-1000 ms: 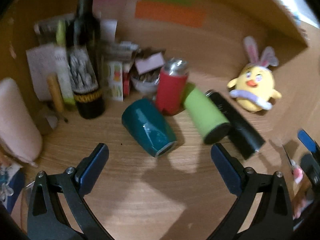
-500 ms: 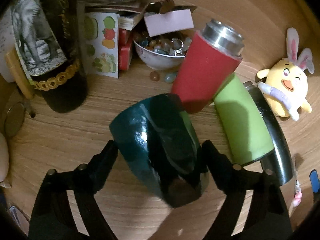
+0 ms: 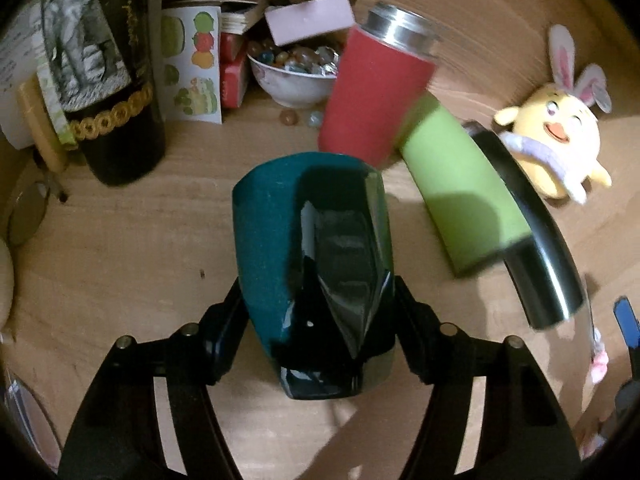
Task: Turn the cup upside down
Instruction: 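Lift the teal cup with the left gripper and carry it toward the right gripper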
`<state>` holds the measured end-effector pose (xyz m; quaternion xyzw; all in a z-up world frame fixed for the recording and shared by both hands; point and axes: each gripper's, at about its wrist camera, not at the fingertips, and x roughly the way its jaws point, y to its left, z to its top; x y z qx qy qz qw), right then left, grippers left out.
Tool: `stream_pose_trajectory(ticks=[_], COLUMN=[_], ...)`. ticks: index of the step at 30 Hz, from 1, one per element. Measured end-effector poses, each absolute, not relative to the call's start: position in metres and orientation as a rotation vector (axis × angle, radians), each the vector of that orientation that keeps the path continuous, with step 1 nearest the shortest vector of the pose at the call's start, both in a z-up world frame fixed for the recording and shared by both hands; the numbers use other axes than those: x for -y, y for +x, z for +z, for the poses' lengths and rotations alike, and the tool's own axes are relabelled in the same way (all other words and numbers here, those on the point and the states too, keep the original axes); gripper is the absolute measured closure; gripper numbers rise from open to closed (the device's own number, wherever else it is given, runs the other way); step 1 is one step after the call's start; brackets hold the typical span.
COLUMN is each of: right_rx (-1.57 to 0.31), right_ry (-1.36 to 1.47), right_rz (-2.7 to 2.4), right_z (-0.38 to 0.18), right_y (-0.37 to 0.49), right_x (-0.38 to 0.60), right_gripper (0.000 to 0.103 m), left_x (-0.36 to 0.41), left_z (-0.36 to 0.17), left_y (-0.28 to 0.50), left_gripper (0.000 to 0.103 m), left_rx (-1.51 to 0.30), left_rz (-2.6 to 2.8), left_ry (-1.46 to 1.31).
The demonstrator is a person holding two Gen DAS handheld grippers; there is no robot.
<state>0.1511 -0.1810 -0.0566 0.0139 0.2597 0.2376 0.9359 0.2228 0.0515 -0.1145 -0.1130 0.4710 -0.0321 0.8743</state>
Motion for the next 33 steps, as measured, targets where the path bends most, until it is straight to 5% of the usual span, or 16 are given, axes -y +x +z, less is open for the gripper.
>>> stream_pose_trajectory(ticks=[33], right_rx=[-0.483], right_ry=[0.008], right_rz=[0.504], right_z=[-0.052], right_y=[0.098], right_x=[0.194], right_gripper=[0.0], left_x=[0.03], left_z=[-0.114], left_y=[0.112], left_gripper=[0.036], left_rx=[-0.994], left_rz=[-0.224], left_ry=[-0.194])
